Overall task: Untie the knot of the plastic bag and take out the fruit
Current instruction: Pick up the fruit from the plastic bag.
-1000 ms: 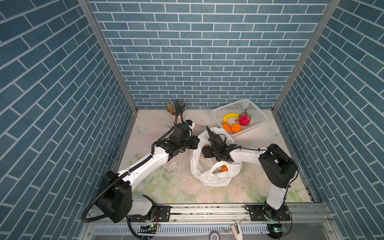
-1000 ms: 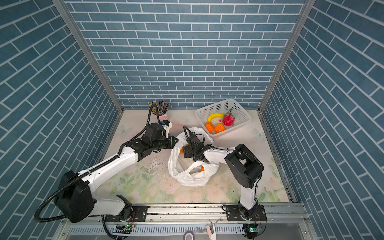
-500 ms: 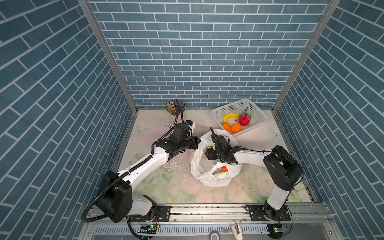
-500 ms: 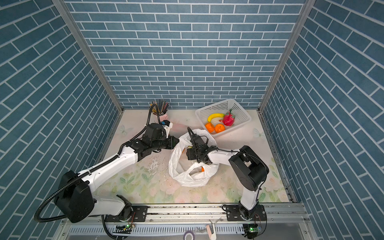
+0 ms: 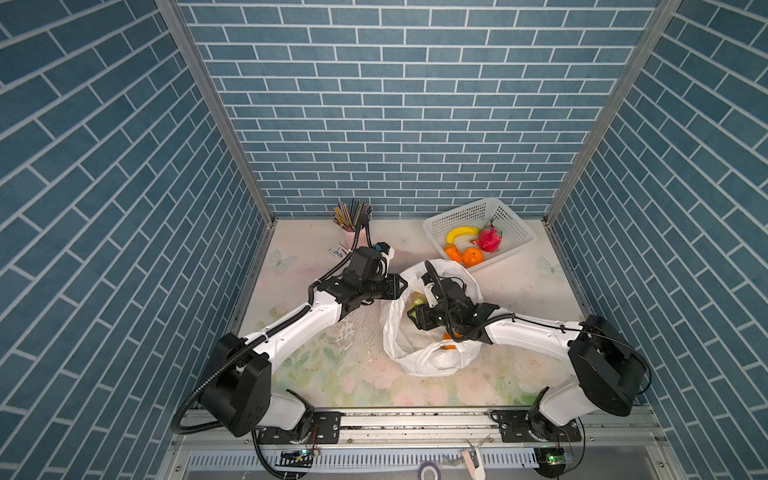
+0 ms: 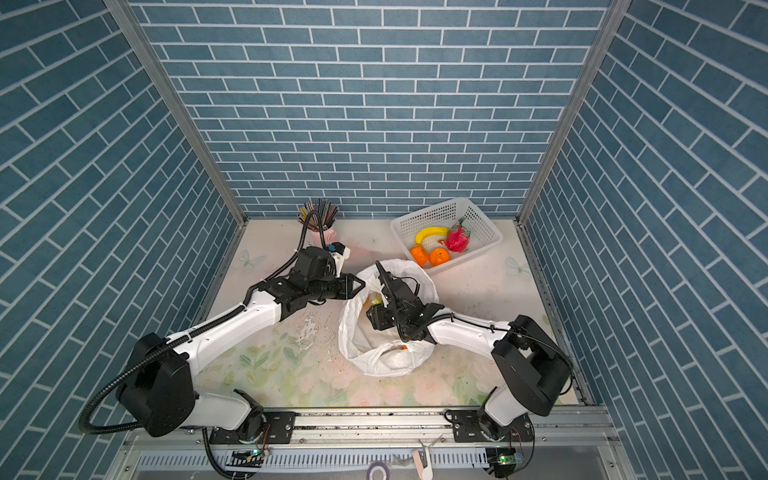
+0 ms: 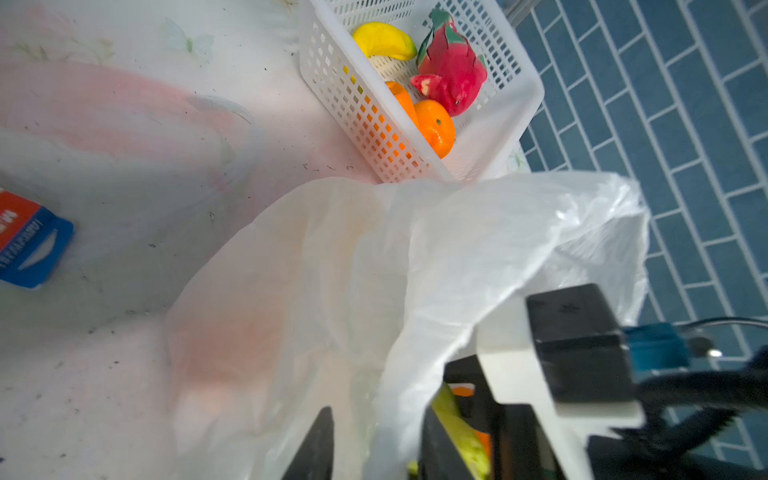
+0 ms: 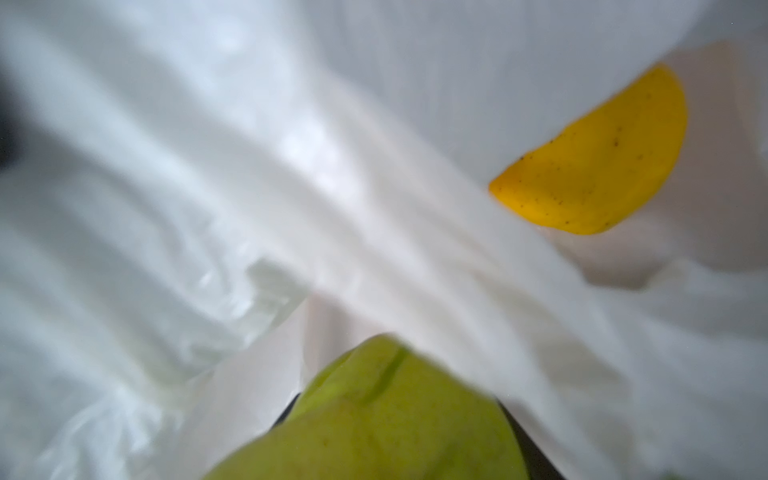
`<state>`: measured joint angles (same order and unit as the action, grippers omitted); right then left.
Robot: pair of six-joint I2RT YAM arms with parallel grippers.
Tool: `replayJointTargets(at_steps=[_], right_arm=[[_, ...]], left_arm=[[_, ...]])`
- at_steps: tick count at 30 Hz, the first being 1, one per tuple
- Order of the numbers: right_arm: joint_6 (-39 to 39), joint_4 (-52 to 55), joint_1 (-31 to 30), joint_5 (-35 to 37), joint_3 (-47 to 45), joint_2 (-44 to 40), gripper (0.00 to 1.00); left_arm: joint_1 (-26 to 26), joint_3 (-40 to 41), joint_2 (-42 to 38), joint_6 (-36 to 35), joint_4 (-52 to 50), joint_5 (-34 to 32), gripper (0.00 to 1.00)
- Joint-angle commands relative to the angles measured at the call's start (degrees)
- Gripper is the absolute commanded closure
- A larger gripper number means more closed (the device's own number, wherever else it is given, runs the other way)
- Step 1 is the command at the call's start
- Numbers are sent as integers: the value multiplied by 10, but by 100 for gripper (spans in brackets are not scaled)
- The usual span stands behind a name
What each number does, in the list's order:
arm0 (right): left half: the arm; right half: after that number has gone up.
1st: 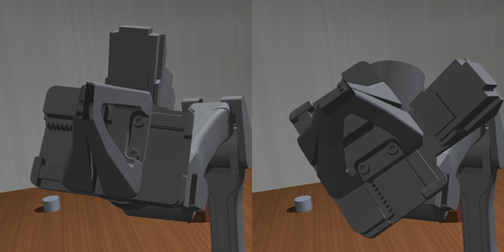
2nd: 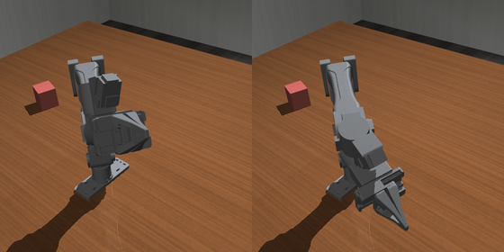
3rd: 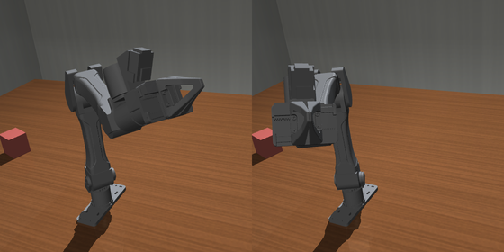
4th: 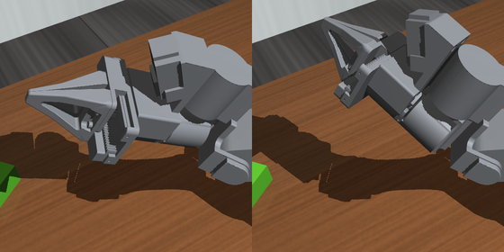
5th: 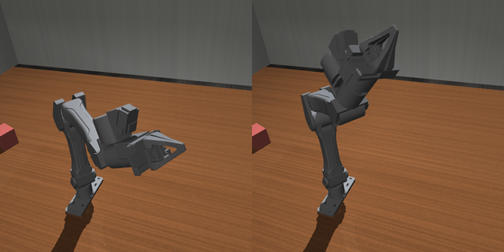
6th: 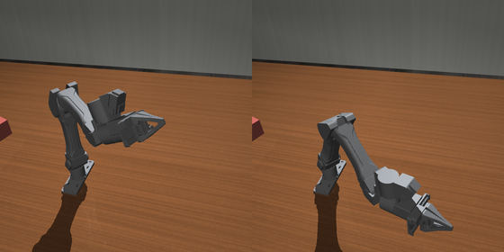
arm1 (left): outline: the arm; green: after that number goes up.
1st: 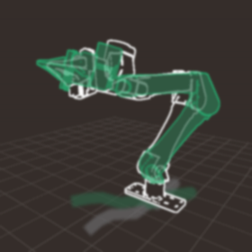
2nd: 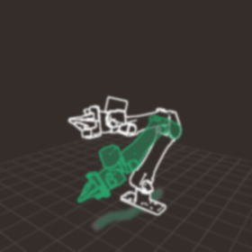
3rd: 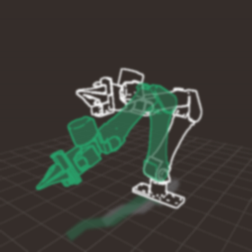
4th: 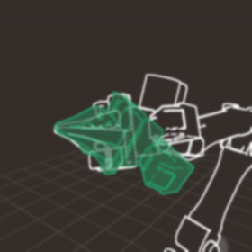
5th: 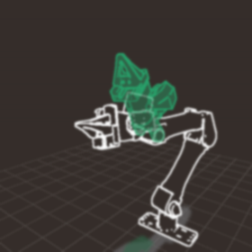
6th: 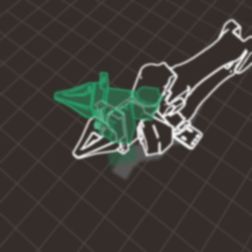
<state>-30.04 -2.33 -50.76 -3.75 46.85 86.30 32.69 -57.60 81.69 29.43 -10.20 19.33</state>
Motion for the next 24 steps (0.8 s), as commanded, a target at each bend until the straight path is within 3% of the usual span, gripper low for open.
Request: replayJointTargets(at_steps=[1, 10, 15, 24], right_arm=[[-12, 8, -7, 0, -20, -40, 43], [-26, 22, -9, -3, -63, -164, 44], [-16, 27, -1, 39, -51, -238, 44], [-22, 9, 152, 28, 17, -274, 46]], left_arm=[[-2, -18, 13, 6, -1, -13, 70], [-2, -23, 5, 12, 2, -22, 70], [-2, -6, -34, 11, 18, -33, 58], [-2, 18, -73, 12, 20, -56, 42]])
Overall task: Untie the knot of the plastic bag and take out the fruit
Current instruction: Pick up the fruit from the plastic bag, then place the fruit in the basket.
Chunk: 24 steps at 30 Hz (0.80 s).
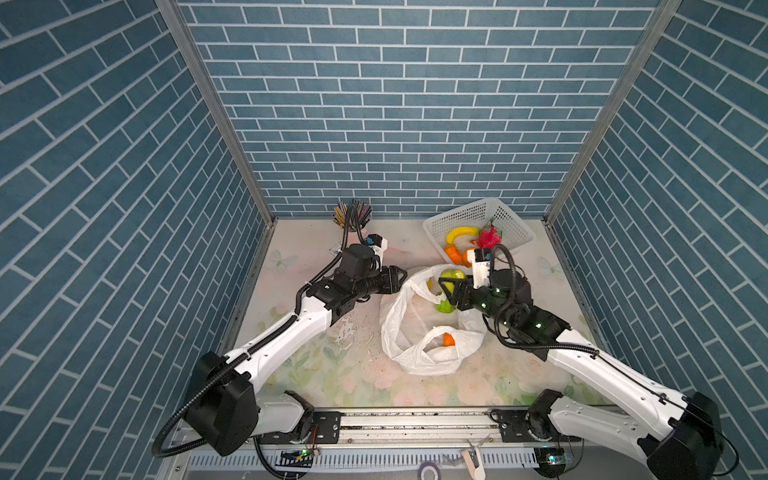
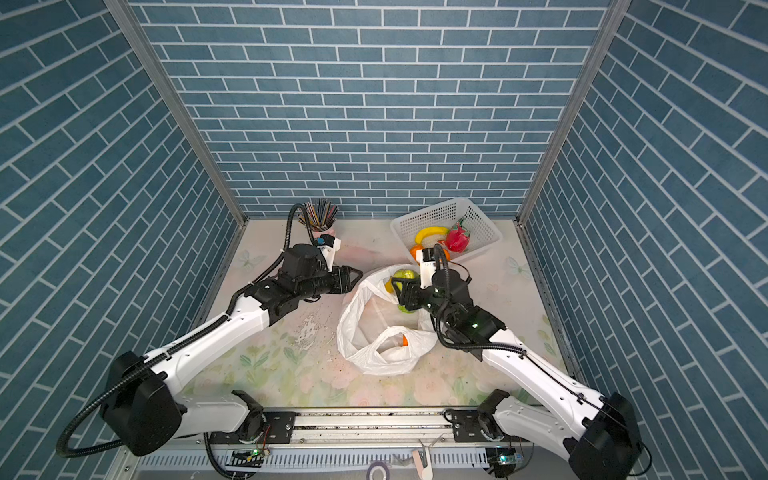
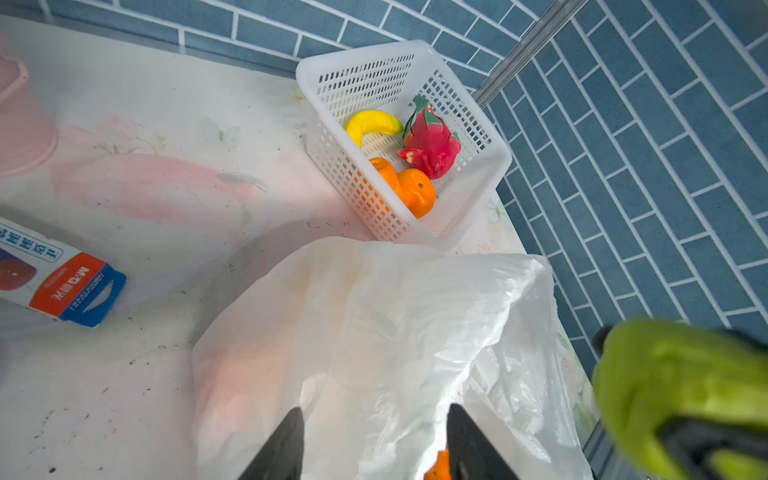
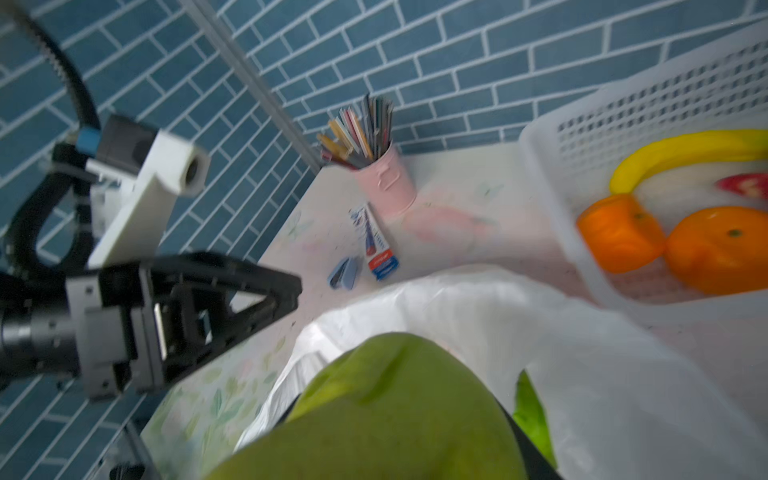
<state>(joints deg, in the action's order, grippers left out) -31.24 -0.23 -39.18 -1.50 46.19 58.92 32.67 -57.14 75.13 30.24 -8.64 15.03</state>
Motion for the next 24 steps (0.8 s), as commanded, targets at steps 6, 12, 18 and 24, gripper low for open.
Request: replayJointTargets(at_steps=[6, 12, 18, 24], right_arm=[[-17, -26, 167, -59, 86, 76, 47], [2, -23, 249, -110, 173, 211, 47], [23, -14, 288, -127, 270, 351, 48], [47, 4, 296, -128, 385, 488, 47]], left_arm=[[-1, 22, -28, 0, 5, 4, 33], [1, 13, -32, -5, 6, 31, 19], [10, -11, -12, -11, 18, 49, 12], [20, -105, 73, -27, 8, 59, 12]])
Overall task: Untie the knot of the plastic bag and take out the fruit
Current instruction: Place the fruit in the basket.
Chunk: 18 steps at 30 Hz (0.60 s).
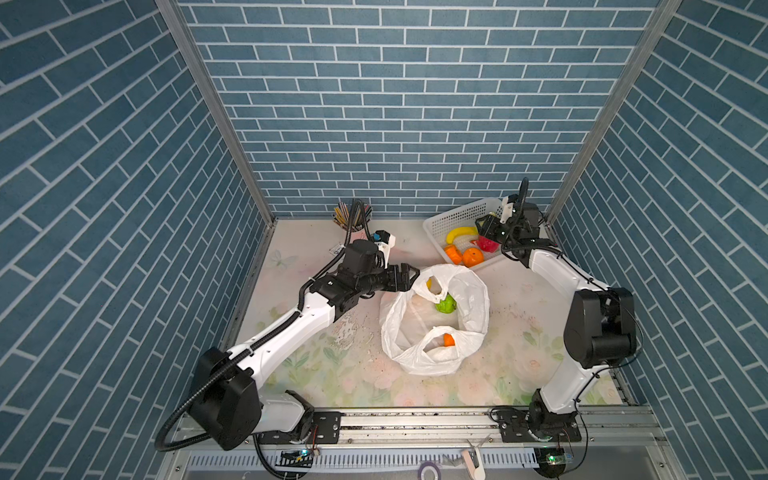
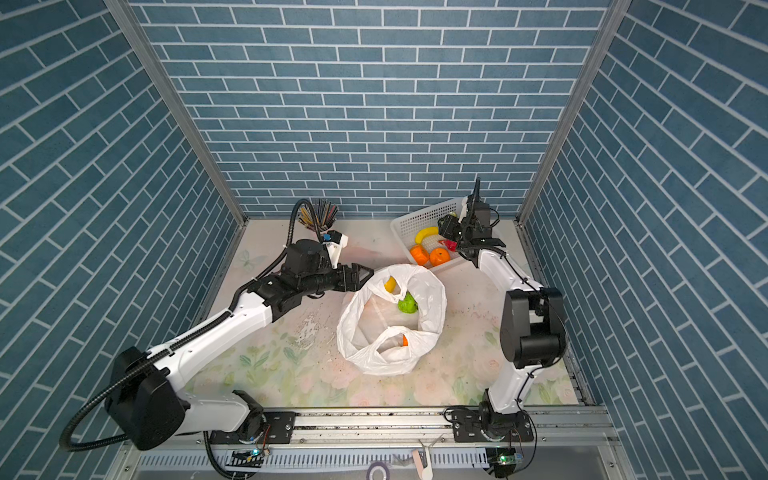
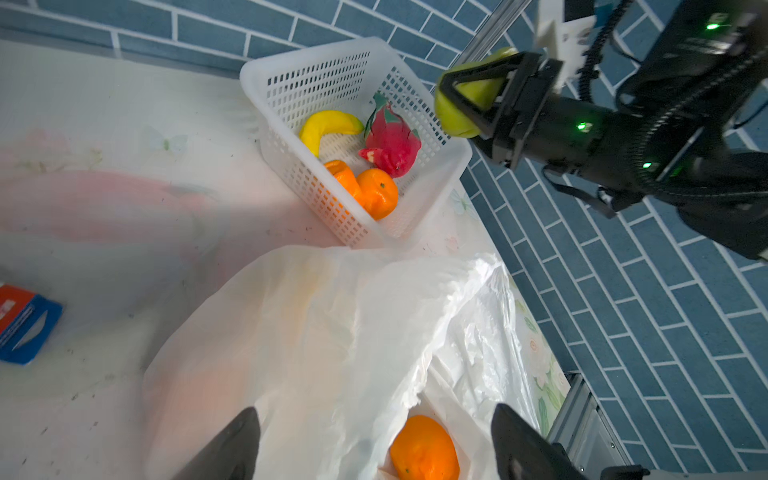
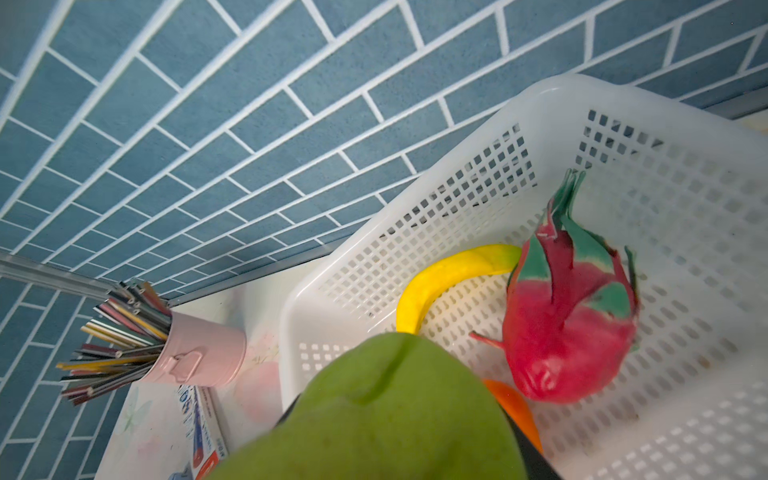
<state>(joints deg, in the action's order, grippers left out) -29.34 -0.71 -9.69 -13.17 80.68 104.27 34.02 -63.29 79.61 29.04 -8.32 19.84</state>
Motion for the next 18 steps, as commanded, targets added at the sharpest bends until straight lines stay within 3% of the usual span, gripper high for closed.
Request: replayJointTargets(at_steps=[1, 8, 10, 18], right_arm=[[29, 13, 2, -10, 62, 59, 47], [29, 40, 8, -12, 205, 216, 47], [26, 46, 10, -14, 239, 254, 46], [19, 91, 18, -40, 363, 361, 34]], left_arm=[[11, -66, 48, -21, -1, 14, 12], [48, -215, 181, -60, -74, 11, 13], [58, -239, 209, -66, -93, 4, 17], [66, -177, 229, -46, -87, -10, 63]])
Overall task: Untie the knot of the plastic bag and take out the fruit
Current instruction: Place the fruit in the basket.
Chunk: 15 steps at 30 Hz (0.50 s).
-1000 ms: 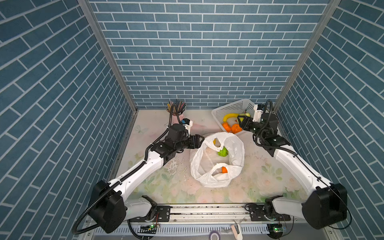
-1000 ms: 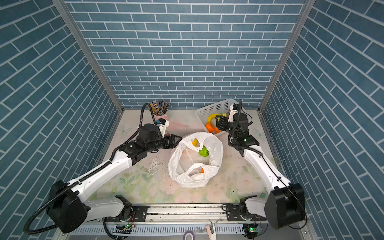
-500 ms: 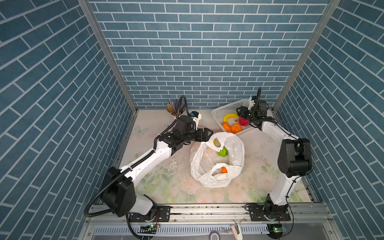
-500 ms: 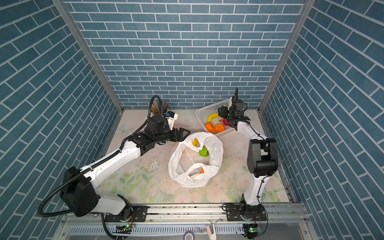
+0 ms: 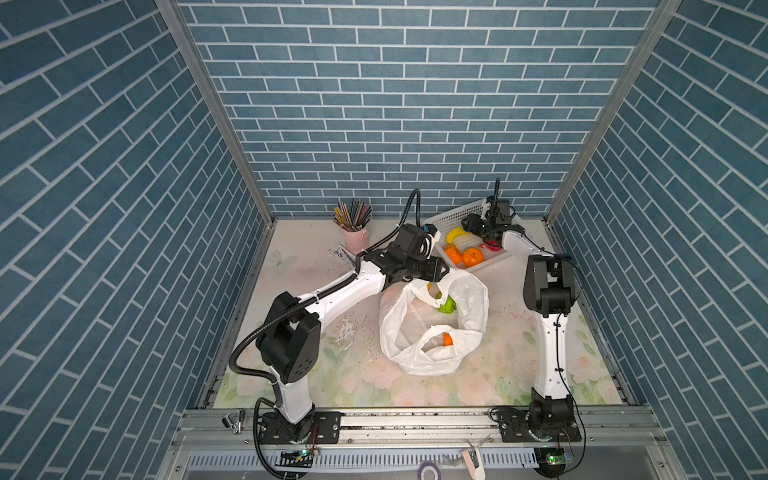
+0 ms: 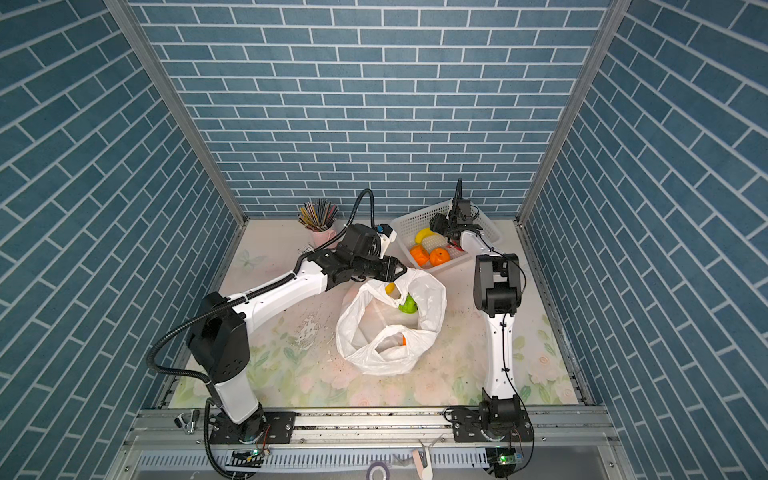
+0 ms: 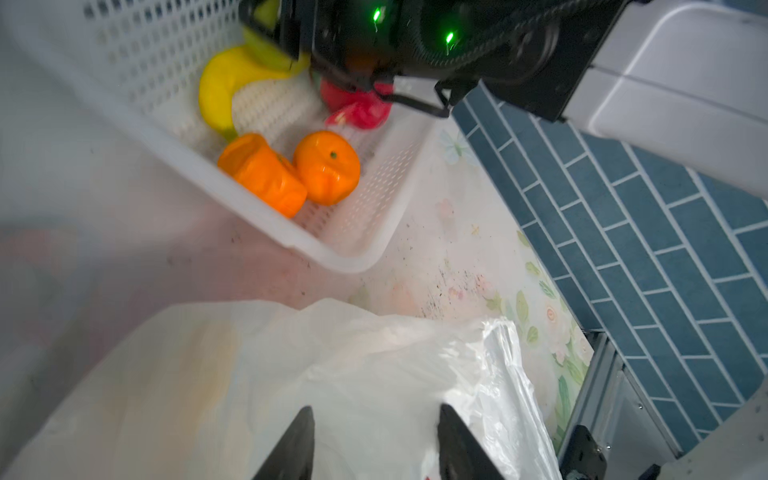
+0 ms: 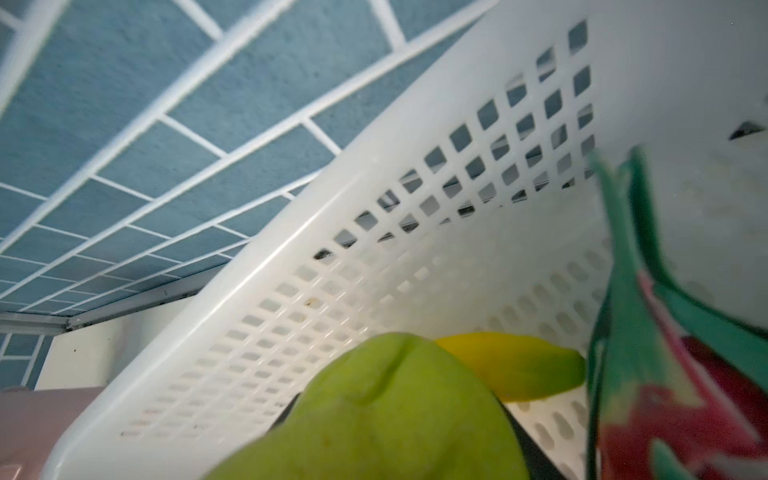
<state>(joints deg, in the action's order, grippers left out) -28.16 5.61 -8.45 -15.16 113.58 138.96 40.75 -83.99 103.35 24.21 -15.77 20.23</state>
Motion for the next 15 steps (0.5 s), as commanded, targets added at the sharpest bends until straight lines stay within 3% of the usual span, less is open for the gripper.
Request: replayJointTargets(at_steps=[1, 4, 10, 13, 15], right_arm=[[8, 28, 5, -21, 38, 16, 32], [9, 28, 5, -18, 38, 13, 24], [25, 38, 5, 2, 22, -35, 12], [27, 35, 5, 14, -11, -80, 11], [26, 26, 5, 12, -48, -120, 11]], left_arm=[[-2, 44, -13, 6, -8, -17, 67], [-2, 78, -28, 15, -1, -27, 72], [-3, 93, -54, 20, 0, -41, 73], [-3, 94, -72, 20, 0, -49, 64], [-3, 98, -87, 17, 0, -52, 52]])
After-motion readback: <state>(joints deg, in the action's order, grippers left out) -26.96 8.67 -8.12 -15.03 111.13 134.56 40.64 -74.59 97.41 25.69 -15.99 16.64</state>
